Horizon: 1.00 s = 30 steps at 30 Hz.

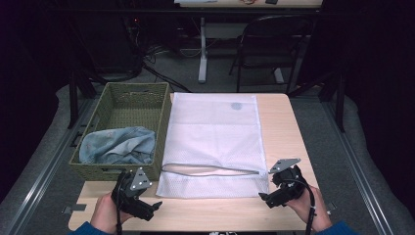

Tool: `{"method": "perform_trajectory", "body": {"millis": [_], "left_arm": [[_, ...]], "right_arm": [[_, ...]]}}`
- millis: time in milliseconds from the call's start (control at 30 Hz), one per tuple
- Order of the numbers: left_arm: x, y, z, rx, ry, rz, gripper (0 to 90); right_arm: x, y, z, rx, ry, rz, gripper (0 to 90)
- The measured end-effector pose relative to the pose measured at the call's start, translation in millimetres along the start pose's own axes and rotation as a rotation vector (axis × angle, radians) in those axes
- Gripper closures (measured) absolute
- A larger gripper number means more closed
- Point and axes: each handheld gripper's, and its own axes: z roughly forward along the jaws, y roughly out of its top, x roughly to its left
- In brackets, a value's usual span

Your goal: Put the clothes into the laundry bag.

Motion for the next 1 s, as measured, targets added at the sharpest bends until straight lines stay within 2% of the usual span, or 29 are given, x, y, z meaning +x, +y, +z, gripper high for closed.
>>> {"method": "perform_trajectory", "body": {"millis": [333,533,1000], "left_arm": [[-1.1,0.7,1.5,0.006,-0.005,0.004,0.1],[-2.0,0.9,2.7,0.008,-0.013,0.012,0.1],[-3.2,1.6,3.6,0.009,-0.015,0.021,0.1]], "right_arm": [[5.5,24.0,4.8,-0.015,0.012,-0.047,0.0],[7.8,44.6,12.4,-0.02,0.023,-0.082,0.0],[10.6,88.4,41.5,-0.015,0.065,-0.133,0.0]]}}
